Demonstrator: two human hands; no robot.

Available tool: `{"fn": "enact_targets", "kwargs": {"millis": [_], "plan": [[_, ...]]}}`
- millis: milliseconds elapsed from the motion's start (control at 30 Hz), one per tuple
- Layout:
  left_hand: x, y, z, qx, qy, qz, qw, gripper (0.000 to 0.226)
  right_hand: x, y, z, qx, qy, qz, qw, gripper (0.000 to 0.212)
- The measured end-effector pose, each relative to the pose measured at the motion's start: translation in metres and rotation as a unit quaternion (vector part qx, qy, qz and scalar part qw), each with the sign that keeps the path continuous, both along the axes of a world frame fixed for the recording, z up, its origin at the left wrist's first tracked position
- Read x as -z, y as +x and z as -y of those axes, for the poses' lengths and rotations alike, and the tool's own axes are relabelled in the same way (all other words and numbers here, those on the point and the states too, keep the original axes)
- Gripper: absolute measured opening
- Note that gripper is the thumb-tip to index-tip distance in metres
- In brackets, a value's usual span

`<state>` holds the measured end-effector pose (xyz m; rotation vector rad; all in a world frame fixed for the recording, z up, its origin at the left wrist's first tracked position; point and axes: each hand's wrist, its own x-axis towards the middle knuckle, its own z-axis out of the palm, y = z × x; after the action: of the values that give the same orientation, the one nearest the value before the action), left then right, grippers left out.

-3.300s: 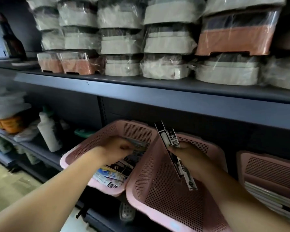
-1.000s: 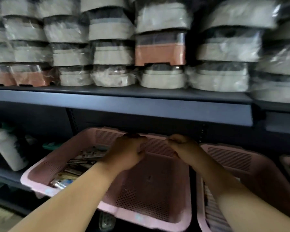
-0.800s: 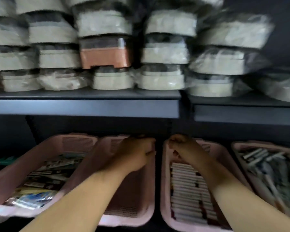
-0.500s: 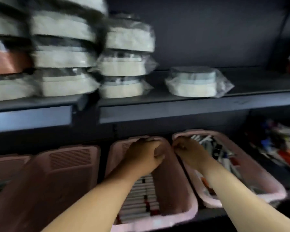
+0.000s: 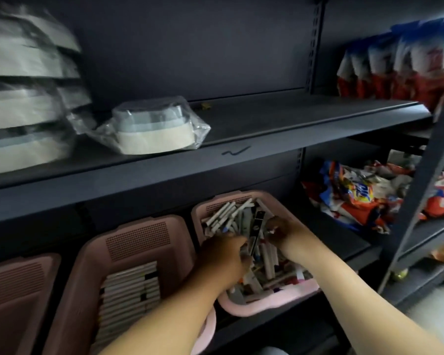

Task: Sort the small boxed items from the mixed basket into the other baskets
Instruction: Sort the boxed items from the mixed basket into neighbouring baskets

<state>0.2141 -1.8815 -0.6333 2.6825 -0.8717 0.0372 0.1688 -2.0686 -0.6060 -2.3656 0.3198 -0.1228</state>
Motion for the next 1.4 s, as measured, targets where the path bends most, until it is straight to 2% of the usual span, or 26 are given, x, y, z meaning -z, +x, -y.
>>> {"fn": "enact_targets", "kwargs": {"millis": [67,133,200,267,533,600,667,800,1000,1133,1233,1300,1400], "plan": [[0.006,0.002,0.007,-0.01,0.018,0.004,1.0,0.05,0.008,0.012,-0.008,-0.02,-0.029,-0.073,0.997,0.042],[0.01,0.003,0.011,-0.015,0.052,0.012,0.998,0.053,0.017,0.024,-0.018,-0.041,-0.06,-0.111,0.991,0.042],[0.014,0.004,0.011,-0.014,0.075,0.015,0.997,0.052,0.024,0.029,-0.024,-0.062,-0.128,-0.128,0.982,0.04],[0.016,0.004,0.011,-0.017,0.072,0.011,0.997,0.049,0.027,0.03,-0.024,-0.053,-0.147,-0.134,0.979,0.047],[0.01,0.002,0.007,-0.044,-0.009,0.001,0.999,0.033,0.034,0.029,-0.009,-0.022,-0.065,-0.055,0.996,0.006],[0.01,0.001,0.005,-0.06,-0.027,-0.015,0.998,0.031,0.036,0.03,-0.005,-0.003,-0.033,-0.044,0.998,0.012],[0.01,0.0,0.004,-0.072,-0.044,-0.033,0.996,0.026,0.035,0.03,-0.001,0.024,-0.008,-0.026,0.999,0.008],[0.009,0.0,0.003,-0.078,-0.074,-0.044,0.993,0.01,0.036,0.028,0.005,0.056,-0.005,0.018,0.998,0.013],[0.01,-0.001,0.002,-0.066,-0.102,-0.049,0.991,0.031,0.039,0.03,0.004,0.027,0.019,-0.026,0.999,0.029],[0.011,0.001,0.002,-0.062,-0.108,-0.056,0.991,0.029,0.04,0.031,0.004,0.038,0.023,-0.016,0.999,0.02],[0.014,0.006,0.002,-0.068,-0.155,-0.107,0.98,0.036,0.035,0.034,0.0,0.072,0.038,-0.009,0.997,0.006],[0.015,0.01,-0.001,-0.063,-0.205,-0.136,0.967,0.04,0.027,0.032,-0.003,0.102,0.051,-0.024,0.993,0.012],[0.006,0.009,-0.01,-0.053,-0.259,-0.127,0.956,0.037,0.017,0.03,-0.003,0.101,0.062,0.015,0.993,0.015]]}}
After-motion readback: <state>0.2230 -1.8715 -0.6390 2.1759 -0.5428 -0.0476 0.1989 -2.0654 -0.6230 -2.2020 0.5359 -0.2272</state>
